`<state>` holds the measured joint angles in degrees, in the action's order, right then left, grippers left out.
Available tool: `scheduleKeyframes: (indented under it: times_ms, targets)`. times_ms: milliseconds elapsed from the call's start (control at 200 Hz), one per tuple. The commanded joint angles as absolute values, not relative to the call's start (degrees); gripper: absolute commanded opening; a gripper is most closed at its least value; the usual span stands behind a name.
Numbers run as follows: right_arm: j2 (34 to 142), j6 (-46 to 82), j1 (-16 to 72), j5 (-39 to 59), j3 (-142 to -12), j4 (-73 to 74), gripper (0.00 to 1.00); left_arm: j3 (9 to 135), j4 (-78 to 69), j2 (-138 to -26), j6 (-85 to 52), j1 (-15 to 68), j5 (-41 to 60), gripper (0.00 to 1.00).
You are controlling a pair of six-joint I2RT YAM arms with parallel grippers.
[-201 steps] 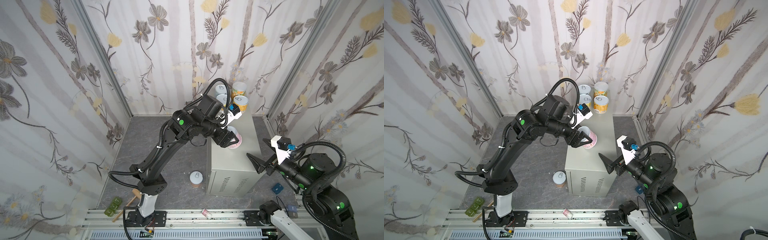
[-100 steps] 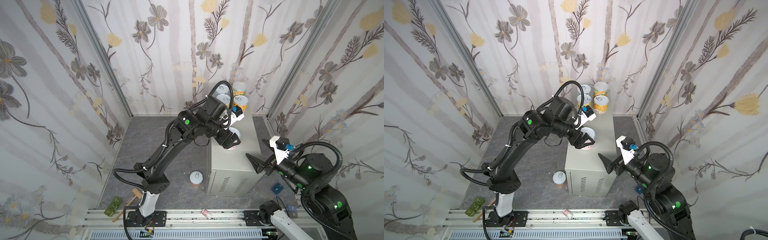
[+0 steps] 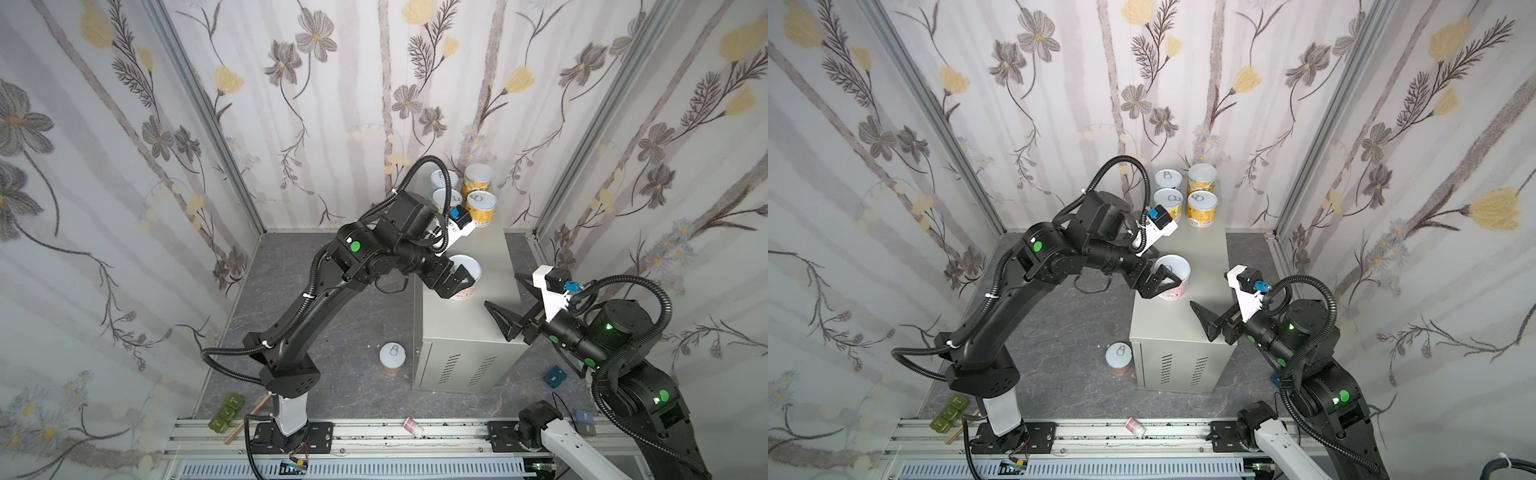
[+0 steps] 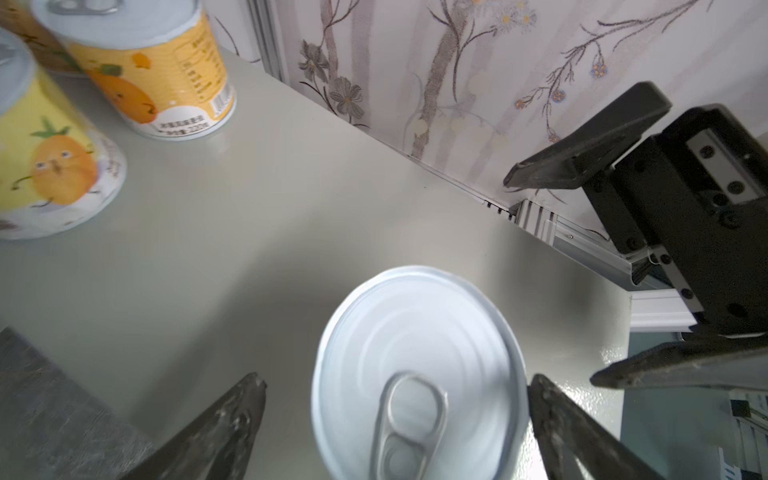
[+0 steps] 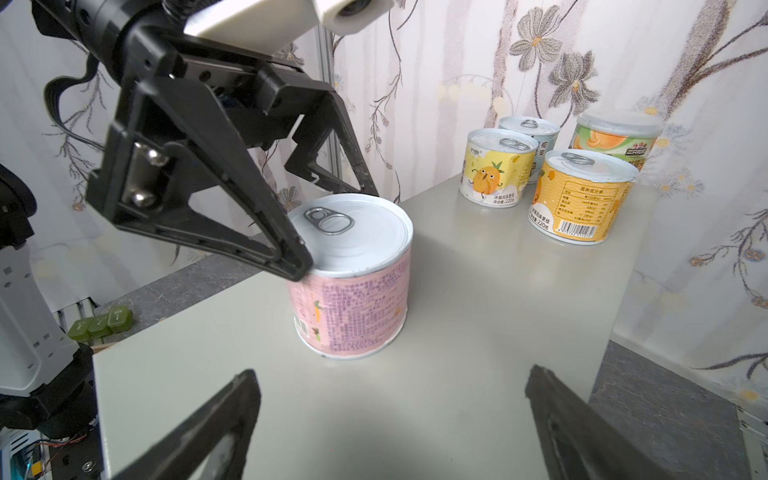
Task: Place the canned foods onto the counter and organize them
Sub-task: 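Lower the pink-labelled can onto the cabinet top and open the left gripper, then withdraw the left gripper while the right gripper grasps the pink-labelled can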
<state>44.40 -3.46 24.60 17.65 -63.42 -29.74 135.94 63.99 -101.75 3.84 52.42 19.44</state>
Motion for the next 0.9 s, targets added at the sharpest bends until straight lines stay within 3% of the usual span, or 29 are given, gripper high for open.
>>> scheduleKeyframes:
  times_ms: [0,150,375,550,894]
  targets:
    - [45.2,-2.1,25.5,17.9,-63.0,-25.5,1.0,124.5,52.0,-92.9,1.6,50.8,18.0,1.0]
    - [46.3,-1.6,27.7,15.6,-63.3,-23.8,1.0,109.7,44.6,-80.2,-1.2,46.6,18.4,1.0]
    - [48.9,-1.0,33.2,10.0,-63.3,-20.4,1.0,98.8,43.2,-67.8,-3.3,40.6,19.7,1.0]
    - [51.7,-0.4,37.9,2.6,-63.2,-17.6,1.0,95.4,43.8,-63.7,-4.2,39.0,19.8,1.0]
    - [55.5,1.1,40.2,1.6,-62.8,-12.4,1.0,91.8,42.7,-61.4,-5.7,38.8,20.0,1.0]
